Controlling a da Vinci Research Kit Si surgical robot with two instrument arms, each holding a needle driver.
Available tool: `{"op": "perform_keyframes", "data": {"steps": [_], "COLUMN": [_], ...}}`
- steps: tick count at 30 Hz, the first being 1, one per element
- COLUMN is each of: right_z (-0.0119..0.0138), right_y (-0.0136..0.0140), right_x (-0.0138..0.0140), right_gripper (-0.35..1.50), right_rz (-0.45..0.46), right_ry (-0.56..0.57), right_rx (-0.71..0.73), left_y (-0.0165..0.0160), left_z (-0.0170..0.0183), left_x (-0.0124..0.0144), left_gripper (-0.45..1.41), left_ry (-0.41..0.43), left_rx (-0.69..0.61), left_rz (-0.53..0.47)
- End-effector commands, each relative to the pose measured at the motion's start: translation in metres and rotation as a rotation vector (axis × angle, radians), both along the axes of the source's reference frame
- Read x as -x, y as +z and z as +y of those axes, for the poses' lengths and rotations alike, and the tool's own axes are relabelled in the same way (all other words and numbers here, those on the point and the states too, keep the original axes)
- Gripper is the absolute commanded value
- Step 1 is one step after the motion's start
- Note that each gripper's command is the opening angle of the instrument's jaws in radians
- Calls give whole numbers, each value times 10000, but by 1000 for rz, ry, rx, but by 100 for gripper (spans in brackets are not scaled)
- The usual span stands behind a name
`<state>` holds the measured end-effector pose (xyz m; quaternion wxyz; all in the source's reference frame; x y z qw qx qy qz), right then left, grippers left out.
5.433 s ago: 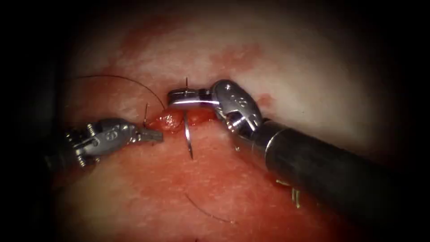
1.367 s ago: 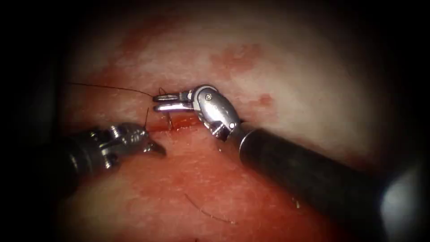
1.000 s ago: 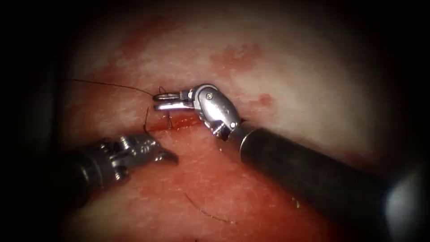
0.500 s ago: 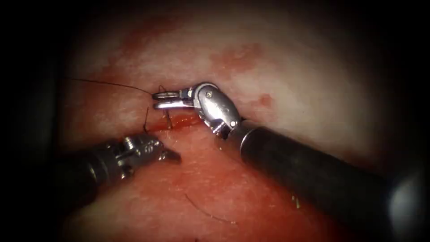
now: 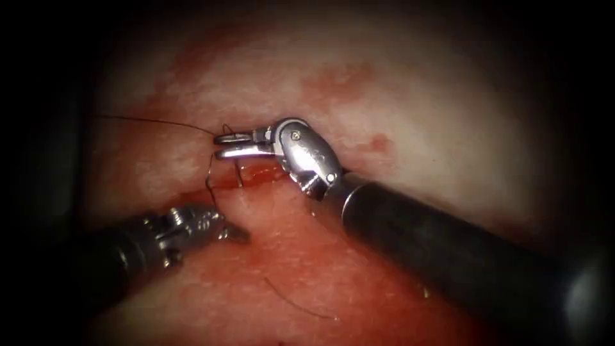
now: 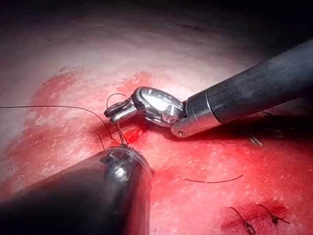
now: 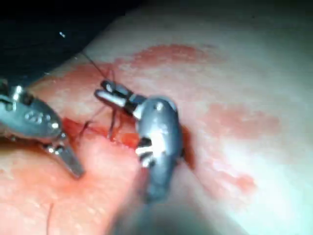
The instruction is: Wound Closure
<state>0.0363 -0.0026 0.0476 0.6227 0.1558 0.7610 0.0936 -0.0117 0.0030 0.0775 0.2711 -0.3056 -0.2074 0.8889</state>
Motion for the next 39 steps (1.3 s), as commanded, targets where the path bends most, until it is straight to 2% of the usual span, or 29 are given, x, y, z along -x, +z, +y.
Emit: {"op": "perform_keyframes", "data": {"steps": [1, 11, 20, 33, 39], "right_z": [4, 11, 6, 0, 6], "right_y": [4, -4, -3, -6, -9], "right_x": [-7, -4, -8, -3, -4], "right_gripper": [-35, -35, -35, -35, -35], "right_rz": [3, 3, -5, -69, -79], "right_ry": [-1, -4, -12, -49, -39], "right_rx": [1, -8, -57, -283, -308], "left_y": [10, 27, 22, 24, 26], "left_z": [1, 1, -2, 1, 1], "left_x": [5, 3, 1, -10, -8], "left_gripper": [-45, -45, -45, -45, -45], "left_ry": [-2, -3, -1, -1, -2], "left_rx": [-4, -19, -22, -30, -29], "left_rz": [-1, 4, 2, -2, -1]}}
